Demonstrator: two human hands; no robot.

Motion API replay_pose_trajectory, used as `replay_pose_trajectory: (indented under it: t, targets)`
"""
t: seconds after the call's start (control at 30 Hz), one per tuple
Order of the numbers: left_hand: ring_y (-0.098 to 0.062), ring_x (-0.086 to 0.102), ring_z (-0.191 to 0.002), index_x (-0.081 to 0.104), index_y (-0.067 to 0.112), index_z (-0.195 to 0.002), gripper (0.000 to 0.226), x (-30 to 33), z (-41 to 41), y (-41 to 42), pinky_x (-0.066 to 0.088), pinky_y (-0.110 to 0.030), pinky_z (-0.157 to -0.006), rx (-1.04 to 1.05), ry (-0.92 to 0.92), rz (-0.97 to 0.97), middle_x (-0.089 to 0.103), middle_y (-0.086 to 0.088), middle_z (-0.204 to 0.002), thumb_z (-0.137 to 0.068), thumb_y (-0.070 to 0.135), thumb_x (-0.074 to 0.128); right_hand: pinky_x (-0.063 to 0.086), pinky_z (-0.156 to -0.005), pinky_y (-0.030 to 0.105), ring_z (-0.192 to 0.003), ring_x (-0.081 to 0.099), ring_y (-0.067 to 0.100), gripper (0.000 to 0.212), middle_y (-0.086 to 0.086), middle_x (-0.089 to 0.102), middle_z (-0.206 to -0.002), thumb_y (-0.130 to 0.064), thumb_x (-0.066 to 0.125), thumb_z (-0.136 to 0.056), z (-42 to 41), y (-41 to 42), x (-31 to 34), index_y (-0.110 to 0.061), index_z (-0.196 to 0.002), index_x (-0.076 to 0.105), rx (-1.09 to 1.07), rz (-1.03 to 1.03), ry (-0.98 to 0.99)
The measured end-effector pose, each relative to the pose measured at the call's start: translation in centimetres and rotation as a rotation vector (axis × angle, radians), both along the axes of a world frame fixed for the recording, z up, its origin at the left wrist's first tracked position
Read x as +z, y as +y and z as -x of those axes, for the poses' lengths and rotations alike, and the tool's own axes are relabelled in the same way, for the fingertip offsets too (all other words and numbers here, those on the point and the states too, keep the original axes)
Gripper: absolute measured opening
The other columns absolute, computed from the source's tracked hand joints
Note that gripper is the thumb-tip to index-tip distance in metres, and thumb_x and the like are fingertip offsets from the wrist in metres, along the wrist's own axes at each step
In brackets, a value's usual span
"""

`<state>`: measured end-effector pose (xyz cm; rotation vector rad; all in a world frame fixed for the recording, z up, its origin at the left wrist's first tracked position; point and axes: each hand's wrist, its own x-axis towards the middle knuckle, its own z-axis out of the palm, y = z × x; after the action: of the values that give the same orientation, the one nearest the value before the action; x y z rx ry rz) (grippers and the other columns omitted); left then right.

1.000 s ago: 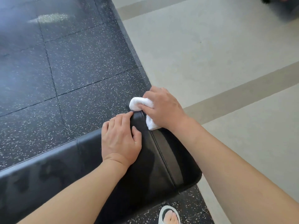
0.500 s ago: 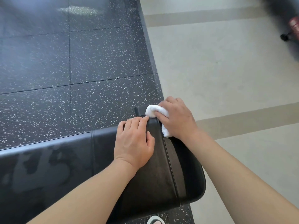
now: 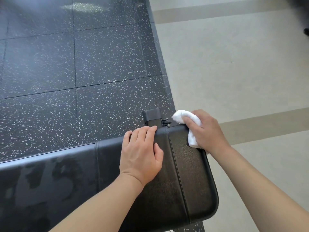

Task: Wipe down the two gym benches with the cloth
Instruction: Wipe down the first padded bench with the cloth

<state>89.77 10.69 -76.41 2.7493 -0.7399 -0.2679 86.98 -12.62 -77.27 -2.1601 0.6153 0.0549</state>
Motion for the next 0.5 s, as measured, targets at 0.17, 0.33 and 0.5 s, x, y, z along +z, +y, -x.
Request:
replay_pose_trajectory:
  t: [0.17,0.33,0.5]
  targets:
    - [-0.026,0.06,-0.122,0.062,0.016,-0.138,0.054,0.2,0.0,-0.1,0.044,-0.051,-0.111,-0.003,-0.012,-0.009,0.065,-0.002,-0.131,-0.09,0.033,0.044,0.042,-0.061,0.033,-0.076,0.06,0.018,0.024,-0.005,0.063,-0.072,-0.039,0.065,-0.089,-6.6,1.6,1.7,-0.023,-0.07,0.061,0.397,0.094,0.305]
    - [-0.025,0.059,-0.121,0.061,0.016,-0.138,0.053,0.1,0.0,-0.3,0.044,-0.05,-0.11,-0.005,-0.021,-0.002,0.064,-0.001,-0.13,-0.09,0.032,0.045,0.05,-0.073,0.036,-0.08,0.062,0.014,0.022,-0.008,0.065,-0.078,-0.04,0.071,-0.091,-5.2,0.9,1.6,-0.023,-0.078,0.067,0.281,-0.079,0.222]
    - [-0.024,0.058,-0.124,0.059,0.017,-0.139,0.053,-0.2,0.0,-0.2,0.043,-0.05,-0.112,-0.013,-0.023,-0.001,0.063,0.0,-0.132,-0.091,0.032,0.045,0.049,-0.088,0.037,-0.101,0.061,0.018,0.005,-0.015,0.059,-0.103,-0.03,0.073,-0.097,1.9,1.8,0.7,-0.033,-0.097,0.069,-0.009,-0.07,-0.198]
